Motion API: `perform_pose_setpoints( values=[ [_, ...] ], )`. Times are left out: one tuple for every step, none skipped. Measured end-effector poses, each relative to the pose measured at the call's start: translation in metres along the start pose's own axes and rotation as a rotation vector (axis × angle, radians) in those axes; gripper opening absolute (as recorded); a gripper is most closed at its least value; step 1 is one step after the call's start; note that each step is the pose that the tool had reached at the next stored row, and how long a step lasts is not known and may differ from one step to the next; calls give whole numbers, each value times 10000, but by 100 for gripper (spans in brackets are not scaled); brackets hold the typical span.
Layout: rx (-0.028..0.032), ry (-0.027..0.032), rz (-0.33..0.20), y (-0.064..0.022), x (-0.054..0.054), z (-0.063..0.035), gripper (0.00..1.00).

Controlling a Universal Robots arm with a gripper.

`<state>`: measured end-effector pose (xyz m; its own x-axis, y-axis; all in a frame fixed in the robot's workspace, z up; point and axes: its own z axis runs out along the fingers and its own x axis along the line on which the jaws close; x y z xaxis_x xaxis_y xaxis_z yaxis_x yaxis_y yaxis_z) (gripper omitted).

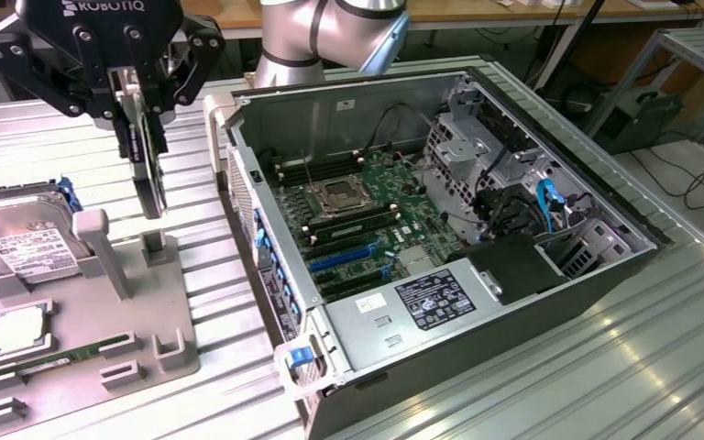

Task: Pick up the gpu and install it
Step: 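Pick up the gpu and move the gpu toward the slot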

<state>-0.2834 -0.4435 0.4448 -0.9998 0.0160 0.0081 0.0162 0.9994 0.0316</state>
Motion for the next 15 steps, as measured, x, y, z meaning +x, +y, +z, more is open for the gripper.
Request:
perform_pose_setpoints(
  values=[
    [0, 0, 0, 0, -12, 0, 27],
    [0, 0, 0, 0, -23, 0, 27],
    [1, 1, 0, 1, -33, 0, 27],
    [0, 0, -1, 1, -44, 0, 27],
    [0, -1, -1, 1, -53, 1, 27],
    [0, 0, -1, 1, -66, 0, 27],
    [0, 0, -2, 1, -84, 0, 27],
    [0, 0, -1, 2, -97, 0, 27],
    [0, 0, -1, 2, -111, 0, 27],
    [1, 1, -1, 2, -131, -1, 27],
    [0, 0, -1, 2, -138, 0, 27],
    [0, 0, -2, 2, -145, 0, 27],
    [0, 0, -1, 3, -153, 0, 27],
    [0, 1, -1, 3, -161, -1, 27],
    [0, 0, -1, 3, -169, -1, 27]
  ],
)
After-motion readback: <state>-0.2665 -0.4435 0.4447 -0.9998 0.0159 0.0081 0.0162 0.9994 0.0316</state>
